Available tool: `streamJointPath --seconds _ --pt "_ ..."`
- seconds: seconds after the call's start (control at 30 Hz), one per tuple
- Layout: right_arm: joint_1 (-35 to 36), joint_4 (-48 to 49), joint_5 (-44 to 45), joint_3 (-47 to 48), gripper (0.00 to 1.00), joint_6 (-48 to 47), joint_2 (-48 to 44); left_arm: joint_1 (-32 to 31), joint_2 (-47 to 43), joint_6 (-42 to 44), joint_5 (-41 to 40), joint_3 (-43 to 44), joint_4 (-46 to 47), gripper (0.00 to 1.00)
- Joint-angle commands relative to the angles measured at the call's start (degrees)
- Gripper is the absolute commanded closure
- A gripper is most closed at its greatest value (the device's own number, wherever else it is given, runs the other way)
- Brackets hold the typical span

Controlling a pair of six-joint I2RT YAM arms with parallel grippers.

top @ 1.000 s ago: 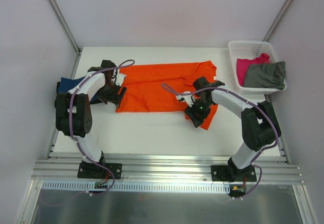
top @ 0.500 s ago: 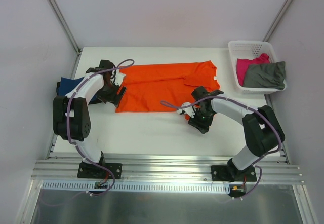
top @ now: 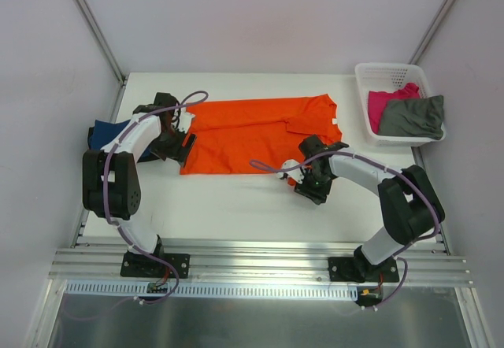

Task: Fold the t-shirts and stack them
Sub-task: Fold the tshirt

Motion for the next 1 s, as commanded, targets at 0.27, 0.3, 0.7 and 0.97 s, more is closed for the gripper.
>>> streamJointPath --seconds 0.27,0.3,0.7,0.97 --pt "0.15 -0.54 1.03 -3.67 0.6 -3.48 0.74 -0.15 -3.2 -1.3 0.71 2.55 -1.37 0.28" --pt "0.15 -0.37 0.95 -3.76 0.61 -3.65 0.74 -0.15 -3.12 -1.48 0.8 2.81 -1.28 0.28" --pt "0.07 -1.5 3.49 3.08 0.99 -2.86 3.37 0.11 -5.22 0.19 -0.69 -0.08 -1.63 0.28" --pt "-0.02 -6.25 3.41 12.58 0.99 -2.34 1.09 2.58 -4.09 -1.74 1.59 -2.37 -1.72 0.27"
